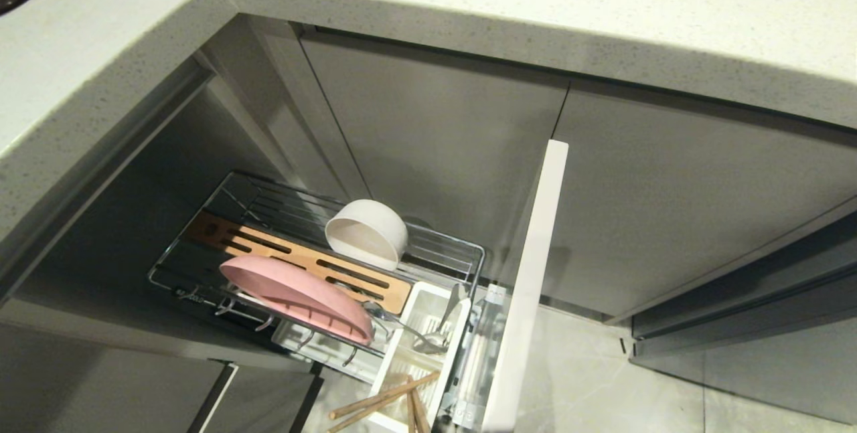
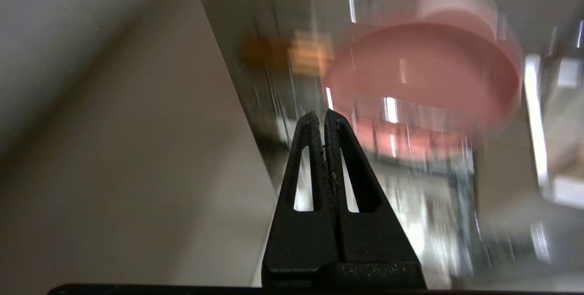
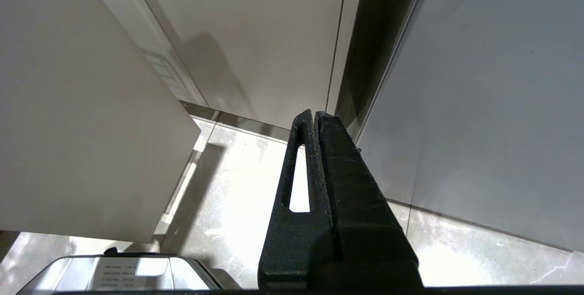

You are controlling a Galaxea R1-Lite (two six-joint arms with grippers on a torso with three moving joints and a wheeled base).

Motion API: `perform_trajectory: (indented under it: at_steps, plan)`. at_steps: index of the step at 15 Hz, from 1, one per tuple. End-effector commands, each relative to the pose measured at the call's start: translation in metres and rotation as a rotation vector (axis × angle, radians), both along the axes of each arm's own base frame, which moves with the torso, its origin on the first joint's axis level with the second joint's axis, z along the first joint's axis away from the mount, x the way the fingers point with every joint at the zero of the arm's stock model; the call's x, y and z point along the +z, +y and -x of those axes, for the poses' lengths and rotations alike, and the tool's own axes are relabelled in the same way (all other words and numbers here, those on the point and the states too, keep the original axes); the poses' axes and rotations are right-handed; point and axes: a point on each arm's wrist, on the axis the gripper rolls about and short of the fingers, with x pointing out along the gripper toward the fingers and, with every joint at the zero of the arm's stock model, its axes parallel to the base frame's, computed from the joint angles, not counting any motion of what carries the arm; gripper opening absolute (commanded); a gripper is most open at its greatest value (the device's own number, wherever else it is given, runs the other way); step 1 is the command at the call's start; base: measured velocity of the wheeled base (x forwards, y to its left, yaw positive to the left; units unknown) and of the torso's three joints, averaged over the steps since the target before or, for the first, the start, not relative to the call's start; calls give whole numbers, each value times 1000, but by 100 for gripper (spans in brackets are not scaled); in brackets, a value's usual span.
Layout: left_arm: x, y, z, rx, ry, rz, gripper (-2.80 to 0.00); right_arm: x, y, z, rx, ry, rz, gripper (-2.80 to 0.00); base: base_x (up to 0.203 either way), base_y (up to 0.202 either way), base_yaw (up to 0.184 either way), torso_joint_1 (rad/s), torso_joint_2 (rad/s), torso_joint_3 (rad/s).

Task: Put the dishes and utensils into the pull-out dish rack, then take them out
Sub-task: Take the plate out of the cupboard

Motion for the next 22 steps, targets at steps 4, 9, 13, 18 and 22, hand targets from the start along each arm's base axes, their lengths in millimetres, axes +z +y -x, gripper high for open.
perform_trajectory:
  at_steps: [4, 9, 13, 18, 22]
  plan:
    - [-27, -1, -5, -23, 222, 4, -280, -7, 0, -2, 0, 26, 0, -280, 0, 0, 0, 0, 0, 0]
    - [-27, 0, -5, -23, 219, 13, -280, -7, 0, -2, 0, 26, 0, -280, 0, 0, 0, 0, 0, 0]
    - [-14, 0, -1, -10, 161, 74, -280, -7, 0, -2, 0, 26, 0, -280, 0, 0, 0, 0, 0, 0]
    - [67, 0, 38, -19, -53, 121, -280, -7, 0, -2, 0, 27, 0, -280, 0, 0, 0, 0, 0, 0]
    - [180, 0, 56, -35, -136, 118, -280, -7, 0, -2, 0, 27, 0, -280, 0, 0, 0, 0, 0, 0]
